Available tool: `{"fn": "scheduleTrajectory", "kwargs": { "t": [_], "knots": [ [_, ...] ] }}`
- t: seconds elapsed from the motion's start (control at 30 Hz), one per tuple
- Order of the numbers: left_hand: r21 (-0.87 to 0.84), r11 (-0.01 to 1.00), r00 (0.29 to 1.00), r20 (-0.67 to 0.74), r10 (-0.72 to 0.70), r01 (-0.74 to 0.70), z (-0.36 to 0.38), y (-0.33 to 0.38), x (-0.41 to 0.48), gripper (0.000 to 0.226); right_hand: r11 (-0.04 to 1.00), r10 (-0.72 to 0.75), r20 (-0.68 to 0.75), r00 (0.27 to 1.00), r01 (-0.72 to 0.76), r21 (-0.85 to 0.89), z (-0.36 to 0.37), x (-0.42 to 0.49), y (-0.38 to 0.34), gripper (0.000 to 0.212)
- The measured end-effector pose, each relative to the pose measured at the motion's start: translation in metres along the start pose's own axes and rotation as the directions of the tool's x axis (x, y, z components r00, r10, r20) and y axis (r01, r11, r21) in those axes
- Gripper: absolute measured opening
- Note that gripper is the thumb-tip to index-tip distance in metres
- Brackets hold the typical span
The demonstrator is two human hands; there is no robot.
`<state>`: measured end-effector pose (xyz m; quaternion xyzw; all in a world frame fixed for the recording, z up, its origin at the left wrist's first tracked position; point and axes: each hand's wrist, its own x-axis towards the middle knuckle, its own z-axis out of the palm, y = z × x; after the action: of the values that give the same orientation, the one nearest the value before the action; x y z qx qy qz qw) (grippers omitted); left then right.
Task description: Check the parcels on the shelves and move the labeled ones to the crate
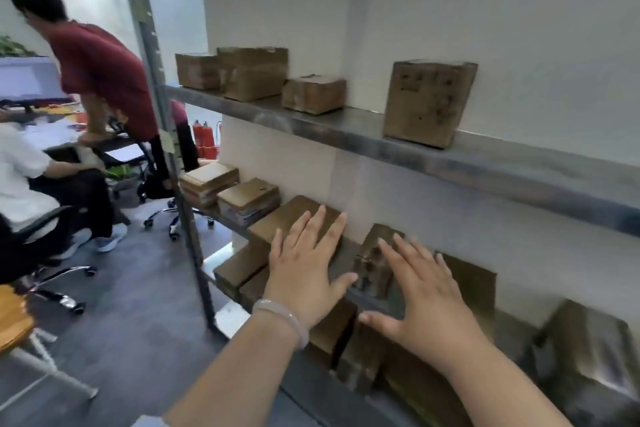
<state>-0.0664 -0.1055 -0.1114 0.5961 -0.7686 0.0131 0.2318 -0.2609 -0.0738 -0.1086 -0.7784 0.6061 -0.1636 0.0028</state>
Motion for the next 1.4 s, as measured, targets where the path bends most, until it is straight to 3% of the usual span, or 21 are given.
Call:
{"fn": "scheduleTrajectory", "kwargs": {
  "t": [0.23,0.4,0.63,0.8,0.9,1.13,1.27,1.33,1.4],
  "knots": [
    [-0.071,0.923,0.925,0.018,0.38,-0.378,0.015,0.103,0.019,0.079,0.953,0.27,-0.178,0.946,-0.289,-0.088,-0.036,-0.066,0.057,0.096],
    [-0.168,0.826,0.836,0.017,0.548,-0.538,0.015,0.154,0.026,0.077,0.839,0.486,-0.241,0.84,-0.525,-0.14,-0.075,-0.122,0.072,0.097],
    [-0.289,0.675,0.71,-0.022,0.704,-0.679,0.004,0.23,0.017,0.078,0.741,0.574,-0.322,0.753,-0.645,-0.189,-0.114,-0.173,0.068,0.094],
    [-0.215,0.574,0.602,-0.1,0.792,-0.79,-0.029,0.284,0.017,0.078,0.655,0.633,-0.416,0.653,-0.738,-0.161,-0.158,-0.198,0.088,0.091],
    [-0.208,0.58,0.609,-0.125,0.783,-0.788,-0.04,0.312,0.025,0.08,0.644,0.62,-0.464,0.633,-0.748,-0.16,-0.185,-0.212,0.105,0.093],
    [-0.439,0.536,0.632,-0.101,0.768,-0.721,-0.039,0.396,0.027,0.081,0.665,0.607,-0.581,0.541,-0.747,0.0,-0.243,-0.231,0.176,0.087],
    [-0.664,0.486,0.679,-0.046,0.732,-0.569,-0.037,0.457,0.038,0.083,0.741,0.592,-0.716,0.371,-0.6,0.301,-0.28,-0.247,0.231,0.07],
    [-0.775,0.45,0.721,-0.011,0.693,-0.444,-0.037,0.485,0.045,0.079,0.718,0.663,-0.678,0.318,-0.526,0.456,-0.298,-0.249,0.257,0.07],
    [-0.843,0.441,0.747,0.073,0.661,-0.308,-0.036,0.51,0.05,0.073,0.624,0.775,-0.553,0.305,-0.504,0.597,-0.316,-0.249,0.282,0.067]
  ]
}}
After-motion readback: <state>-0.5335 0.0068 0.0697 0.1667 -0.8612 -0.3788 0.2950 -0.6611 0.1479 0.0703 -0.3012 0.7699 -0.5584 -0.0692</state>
